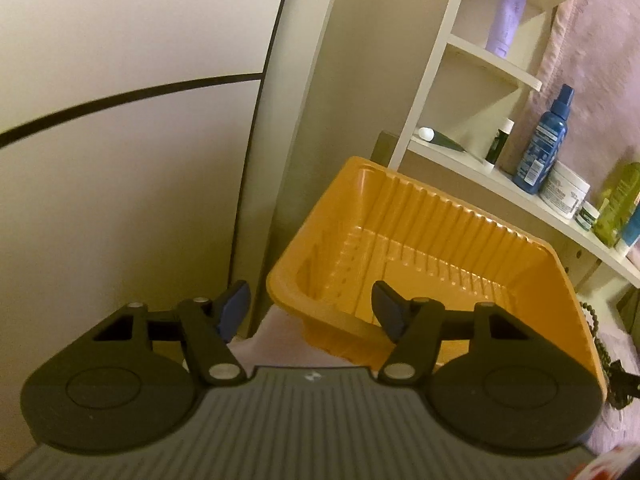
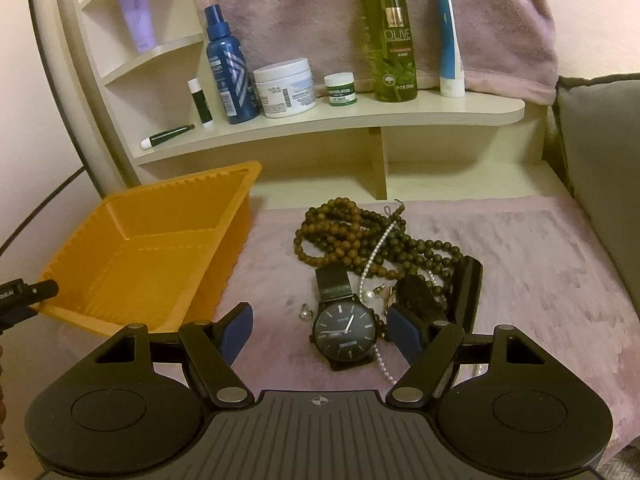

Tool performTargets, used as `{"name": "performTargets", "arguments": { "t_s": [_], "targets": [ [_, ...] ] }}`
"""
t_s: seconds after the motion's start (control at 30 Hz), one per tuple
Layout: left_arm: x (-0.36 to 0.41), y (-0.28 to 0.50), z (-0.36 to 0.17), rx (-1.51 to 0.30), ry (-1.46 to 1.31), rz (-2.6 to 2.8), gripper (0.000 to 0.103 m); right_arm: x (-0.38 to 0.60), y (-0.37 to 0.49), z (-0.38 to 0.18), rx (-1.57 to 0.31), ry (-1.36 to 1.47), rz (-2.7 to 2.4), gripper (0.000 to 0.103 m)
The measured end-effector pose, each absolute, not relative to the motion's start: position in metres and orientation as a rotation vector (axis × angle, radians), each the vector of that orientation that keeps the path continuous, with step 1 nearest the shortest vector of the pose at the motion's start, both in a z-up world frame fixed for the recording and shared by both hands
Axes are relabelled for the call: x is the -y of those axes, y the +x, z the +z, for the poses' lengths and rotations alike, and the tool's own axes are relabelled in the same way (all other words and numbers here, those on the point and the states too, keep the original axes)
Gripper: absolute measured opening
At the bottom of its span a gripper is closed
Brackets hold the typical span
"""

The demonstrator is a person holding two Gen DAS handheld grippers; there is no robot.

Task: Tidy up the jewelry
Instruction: 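Grasp the orange tray rim with the left gripper and tilt it, then close the right gripper on the black wristwatch while the left gripper holds the tray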

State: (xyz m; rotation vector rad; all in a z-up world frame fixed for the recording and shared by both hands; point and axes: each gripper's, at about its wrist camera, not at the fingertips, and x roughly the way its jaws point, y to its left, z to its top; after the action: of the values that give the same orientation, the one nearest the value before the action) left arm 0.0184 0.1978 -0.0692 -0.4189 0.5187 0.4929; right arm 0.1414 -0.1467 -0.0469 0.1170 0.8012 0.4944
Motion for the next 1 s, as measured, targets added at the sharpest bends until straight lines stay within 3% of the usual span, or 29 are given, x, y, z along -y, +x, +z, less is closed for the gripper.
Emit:
{"name": "performTargets", "arguments": {
  "t_s": [0.2,0.63,0.8,1.0],
  "targets": [
    [-0.197,0.028,-0.076,-0.498,-0.392,0.496,0.047,0.144,0.144,-0.052,-0.815,0.109,0.488,0.075],
    [-0.196,0.041,-0.086,-0.475,-0.374,0.524,0.033,0.143,0.149,-0.056,-0.832,0.112,0.477,0.075],
    [-0.197,0.04,-0.083,-0.469,-0.356,0.549,0.018,0.143,0.149,-0.056,-0.829,0.104,0.479,0.075],
    [-0.205,0.039,-0.078,-0.463,-0.342,0.508,0.014,0.142,0.151,-0.056,-0.827,0.09,0.488,0.074]
  ]
}}
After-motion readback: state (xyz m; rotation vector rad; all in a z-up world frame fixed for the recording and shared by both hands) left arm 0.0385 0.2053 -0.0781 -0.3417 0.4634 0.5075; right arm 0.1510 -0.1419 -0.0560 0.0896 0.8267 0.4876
